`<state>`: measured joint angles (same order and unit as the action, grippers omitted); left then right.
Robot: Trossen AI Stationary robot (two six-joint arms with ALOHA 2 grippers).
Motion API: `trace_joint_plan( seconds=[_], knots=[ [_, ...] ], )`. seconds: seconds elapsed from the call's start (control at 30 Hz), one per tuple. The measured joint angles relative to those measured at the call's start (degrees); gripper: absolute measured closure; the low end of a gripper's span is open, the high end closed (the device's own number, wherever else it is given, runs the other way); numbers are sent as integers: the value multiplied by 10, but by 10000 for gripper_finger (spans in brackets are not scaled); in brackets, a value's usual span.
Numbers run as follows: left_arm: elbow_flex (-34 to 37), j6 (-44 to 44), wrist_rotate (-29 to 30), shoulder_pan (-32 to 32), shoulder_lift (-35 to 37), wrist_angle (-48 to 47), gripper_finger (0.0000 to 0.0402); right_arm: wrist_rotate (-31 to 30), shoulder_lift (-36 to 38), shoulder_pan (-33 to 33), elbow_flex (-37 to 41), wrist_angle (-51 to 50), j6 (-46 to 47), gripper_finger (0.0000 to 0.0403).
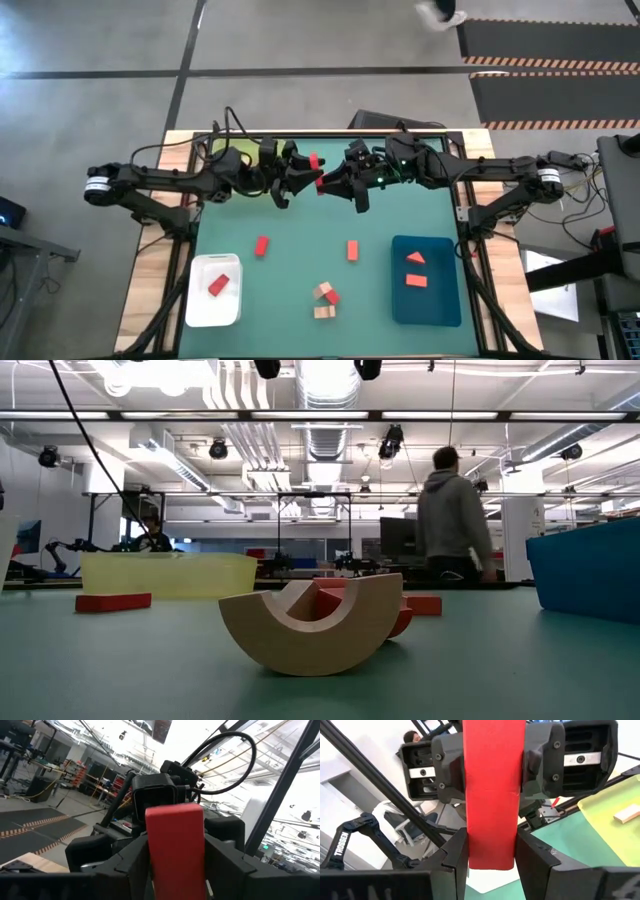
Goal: Sort & place blocks by color
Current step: Put the red block into the white bin
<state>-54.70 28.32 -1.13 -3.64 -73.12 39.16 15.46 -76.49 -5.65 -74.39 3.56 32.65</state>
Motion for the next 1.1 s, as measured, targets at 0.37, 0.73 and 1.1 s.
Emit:
trace_joint_plan(
  seconds=[0.37,0.73,1.1],
  knots=[
    [7,14,-3,1,-4,-12,249,-1,0,0,0,-2,0,287],
    [6,18,-2,1,-7,-15,282,0,1,0,0,-4,-5,287],
    [6,17,-1,0,-7,-33,271,-5,3,0,0,-12,11,180]
  ],
)
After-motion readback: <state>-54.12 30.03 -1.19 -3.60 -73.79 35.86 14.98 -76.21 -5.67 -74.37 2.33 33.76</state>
